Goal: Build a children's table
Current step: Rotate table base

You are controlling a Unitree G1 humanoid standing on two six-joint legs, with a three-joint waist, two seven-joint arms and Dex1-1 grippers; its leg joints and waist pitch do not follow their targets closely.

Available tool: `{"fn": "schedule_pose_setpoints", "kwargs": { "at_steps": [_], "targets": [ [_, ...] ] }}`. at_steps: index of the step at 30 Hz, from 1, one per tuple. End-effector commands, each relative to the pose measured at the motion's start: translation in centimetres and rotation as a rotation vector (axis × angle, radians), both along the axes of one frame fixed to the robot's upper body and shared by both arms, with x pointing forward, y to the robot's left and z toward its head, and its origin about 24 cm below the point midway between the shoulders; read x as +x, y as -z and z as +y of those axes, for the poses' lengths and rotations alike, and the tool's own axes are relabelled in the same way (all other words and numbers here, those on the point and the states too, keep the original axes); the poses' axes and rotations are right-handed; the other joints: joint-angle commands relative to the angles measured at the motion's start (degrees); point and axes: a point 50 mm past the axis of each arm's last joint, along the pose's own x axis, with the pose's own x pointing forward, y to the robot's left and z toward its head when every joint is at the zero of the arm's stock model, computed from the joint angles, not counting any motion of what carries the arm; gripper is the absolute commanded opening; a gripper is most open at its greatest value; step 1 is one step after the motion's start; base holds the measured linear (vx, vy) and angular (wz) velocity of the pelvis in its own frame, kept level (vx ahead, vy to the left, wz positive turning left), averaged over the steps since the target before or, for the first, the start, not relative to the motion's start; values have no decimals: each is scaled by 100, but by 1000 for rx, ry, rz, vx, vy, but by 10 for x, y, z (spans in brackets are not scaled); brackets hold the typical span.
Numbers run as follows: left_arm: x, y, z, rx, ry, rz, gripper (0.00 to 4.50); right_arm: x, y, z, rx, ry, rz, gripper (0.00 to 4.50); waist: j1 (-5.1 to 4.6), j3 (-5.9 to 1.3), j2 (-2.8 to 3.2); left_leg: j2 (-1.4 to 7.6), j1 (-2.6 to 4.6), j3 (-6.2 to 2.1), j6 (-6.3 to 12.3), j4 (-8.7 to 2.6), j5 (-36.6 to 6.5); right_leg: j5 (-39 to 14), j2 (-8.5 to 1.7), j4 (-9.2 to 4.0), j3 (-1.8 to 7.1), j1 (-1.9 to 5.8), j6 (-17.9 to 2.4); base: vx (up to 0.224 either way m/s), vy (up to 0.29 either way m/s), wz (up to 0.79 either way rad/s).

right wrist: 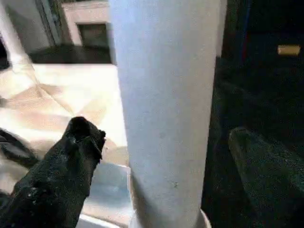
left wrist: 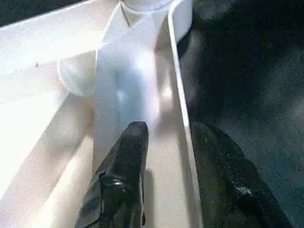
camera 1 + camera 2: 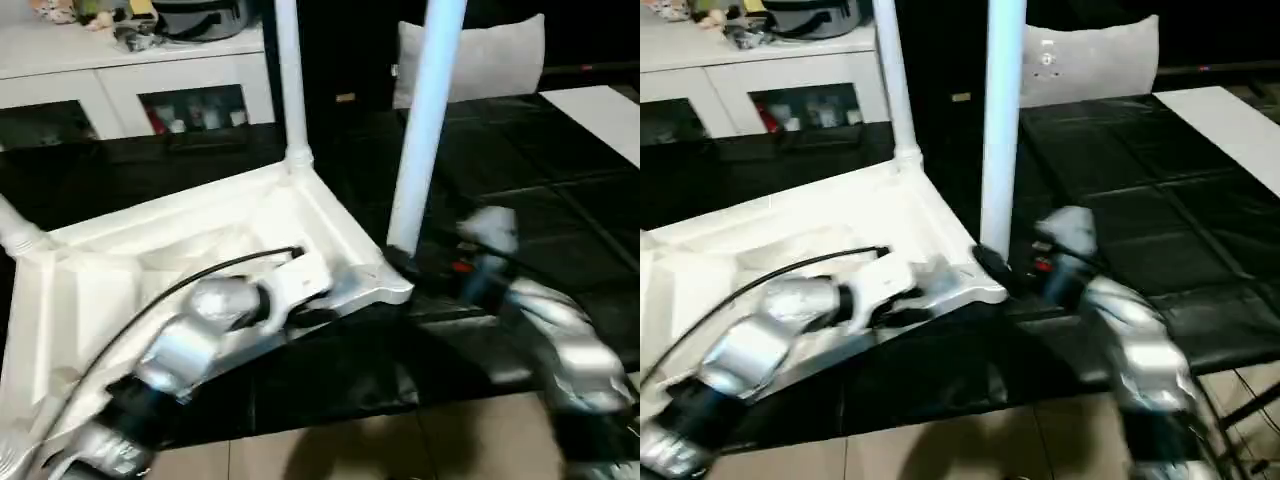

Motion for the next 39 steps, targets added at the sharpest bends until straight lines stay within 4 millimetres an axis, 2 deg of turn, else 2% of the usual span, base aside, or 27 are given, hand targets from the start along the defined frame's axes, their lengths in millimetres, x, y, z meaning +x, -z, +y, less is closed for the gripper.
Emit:
{"fn": "schedule_pose_setpoints", "kwargs": {
  "at_steps": [1,2,3,4,8,10,13,14,15,16,17,18,21,23,26,28,31,34,35,36,38,39],
  "targets": [
    [0,-5,9,37,-21,-17,162,4,0,0,-17,23,-5,450,0,-338,-83,194,-180,22,576,-432,113,-1593,-295,-322,367,443,-813,0,0,0],
    [-3,-5,14,52,-19,-14,162,6,2,2,-21,36,3,450,4,-341,-96,192,-173,32,591,-419,152,-1519,-292,-314,373,444,-828,0,0,0],
    [-8,-5,20,80,-16,-4,162,9,4,3,-25,51,10,450,17,-349,-78,206,-165,19,582,-423,164,-1480,-301,-287,373,442,-865,0,0,0],
    [-12,-3,25,110,-16,1,162,12,5,4,-23,70,15,450,-9,-344,-86,198,-186,12,577,-435,175,-1468,-296,-259,379,455,-889,0,0,0],
    [-16,-1,35,164,-29,4,162,17,5,2,-14,120,19,450,-7,-328,-75,189,-137,49,549,-437,0,-1681,-287,-311,389,419,-873,0,0,0],
    [-16,2,46,226,-68,-5,162,25,5,-10,10,229,27,450,-24,-310,-92,185,-147,52,519,-456,-117,-1762,-280,-322,393,416,-862,0,0,0],
    [-16,5,50,266,-73,-11,162,28,6,-20,21,292,37,450,-3,-311,-77,182,-100,64,458,-453,-255,-1901,-279,-348,397,387,-830,0,0,0],
    [-16,5,52,280,-83,-16,162,29,6,-26,26,323,42,450,8,-315,-74,182,-108,60,448,-458,-249,-1852,-272,-332,402,395,-834,0,0,0],
    [-13,6,55,296,-103,-27,162,30,6,-35,27,368,47,450,23,-323,-71,181,-97,62,445,-454,-223,-1777,-266,-326,408,383,-854,0,0,0],
    [-13,6,55,297,-104,-28,162,30,6,-36,27,370,47,450,50,-320,-76,187,-74,72,431,-452,-230,-1728,-260,-328,421,364,-877,0,0,0],
    [-9,6,59,321,-133,-48,162,29,6,-51,11,431,50,450,57,-320,-67,183,-59,80,418,-448,-246,-1704,-251,-323,428,351,-895,0,0,0],
    [-8,6,60,328,-139,-54,162,29,6,-56,3,447,50,450,70,-323,-66,180,-52,91,418,-449,-276,-1669,-243,-319,440,348,-929,0,0,0],
    [-3,5,63,338,-170,-80,162,26,7,-72,-15,504,51,450,112,-322,-75,176,-68,96,418,-455,-319,-1678,-240,-314,448,363,-929,0,0,0],
    [1,4,64,344,-193,-97,162,23,7,-85,-31,546,51,450,174,-330,-75,174,-43,109,414,-454,-345,-1711,-240,-324,460,349,-903,0,0,0],
    [9,4,63,341,-240,-132,162,17,8,-107,-54,628,55,450,186,-331,-66,156,-87,105,421,-447,-340,-1695,-239,-325,448,384,-875,0,0,0],
    [15,4,60,310,-285,-167,162,12,9,-121,-76,678,55,450,198,-343,-58,145,-91,104,425,-431,-288,-1661,-235,-338,435,391,-844,0,0,0],
    [22,4,54,262,-341,-204,162,7,9,-134,-105,716,53,450,211,-356,-84,132,-131,103,464,-421,-205,-1619,-243,-333,421,426,-836,0,0,0],
    [27,3,50,223,-387,-240,162,5,8,-140,-124,733,48,450,179,-365,-43,111,-156,90,564,-400,-188,-1674,-236,-344,385,439,-801,0,0,0],
    [32,2,46,151,-455,-271,162,3,7,-143,-131,736,38,450,164,-358,-43,100,-164,97,584,-390,-194,-1711,-223,-367,374,433,-784,0,0,0],
    [33,1,45,117,-479,-273,162,3,6,-142,-130,730,33,450,159,-354,-90,79,-163,124,609,-373,-240,-1829,-214,-403,356,439,-744,0,0,0],
    [33,0,40,8,-541,-288,162,2,4,-136,-132,703,7,450,181,-362,-64,85,-177,118,647,-371,-211,-1991,-233,-426,339,439,-676,0,0,0],
    [33,0,40,-7,-548,-292,162,2,4,-135,-134,698,2,450,177,-364,-75,90,-185,109,674,-373,-209,-2008,-215,-431,329,431,-636,0,0,0]
  ]
}}
